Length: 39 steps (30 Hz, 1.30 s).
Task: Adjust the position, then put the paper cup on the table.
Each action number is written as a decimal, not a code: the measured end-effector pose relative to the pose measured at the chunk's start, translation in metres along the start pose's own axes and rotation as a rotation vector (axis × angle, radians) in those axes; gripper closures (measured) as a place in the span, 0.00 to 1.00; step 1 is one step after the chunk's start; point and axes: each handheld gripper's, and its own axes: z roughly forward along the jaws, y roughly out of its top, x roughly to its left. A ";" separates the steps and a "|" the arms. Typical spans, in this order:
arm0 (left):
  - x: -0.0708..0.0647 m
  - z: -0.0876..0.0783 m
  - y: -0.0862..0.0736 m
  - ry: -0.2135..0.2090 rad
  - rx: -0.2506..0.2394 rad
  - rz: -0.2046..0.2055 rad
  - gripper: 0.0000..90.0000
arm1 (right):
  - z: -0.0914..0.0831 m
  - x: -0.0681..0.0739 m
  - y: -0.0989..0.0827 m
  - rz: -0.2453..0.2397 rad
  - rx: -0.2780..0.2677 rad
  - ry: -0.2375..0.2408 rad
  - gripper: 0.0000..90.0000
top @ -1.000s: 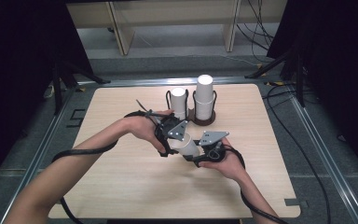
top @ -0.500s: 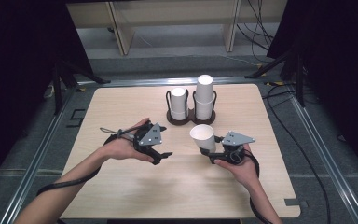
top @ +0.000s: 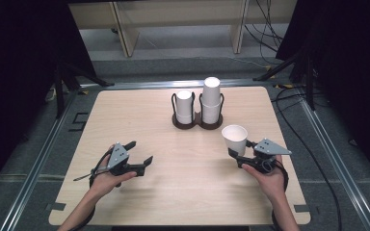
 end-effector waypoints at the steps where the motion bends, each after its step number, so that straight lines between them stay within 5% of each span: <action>1: 0.003 -0.002 -0.005 0.033 -0.018 -0.012 0.14 | -0.003 -0.004 -0.001 -0.018 -0.004 -0.012 0.38; 3: 0.012 -0.008 -0.013 0.095 -0.051 -0.074 0.14 | -0.008 -0.006 -0.003 0.028 -0.012 -0.023 0.38; 4: 0.012 -0.008 -0.013 0.095 -0.051 -0.074 0.14 | -0.008 -0.006 -0.003 0.028 -0.012 -0.023 0.38; 5: 0.016 -0.011 -0.015 0.126 -0.108 -0.088 0.14 | -0.013 -0.009 -0.003 0.032 -0.016 -0.043 0.38; 9: 0.018 -0.012 -0.021 0.157 -0.129 -0.099 0.14 | -0.018 -0.011 -0.005 0.040 -0.039 -0.063 0.38; 21: 0.019 -0.018 -0.030 0.228 -0.115 -0.102 0.14 | -0.025 -0.023 -0.009 0.037 -0.054 -0.108 0.38; 30: 0.021 -0.017 -0.031 0.229 -0.132 -0.074 0.14 | -0.031 -0.031 -0.013 0.069 -0.059 -0.126 0.38; 39: 0.020 -0.016 -0.030 0.212 -0.117 -0.080 0.14 | -0.042 -0.038 -0.018 0.074 0.067 -0.206 0.37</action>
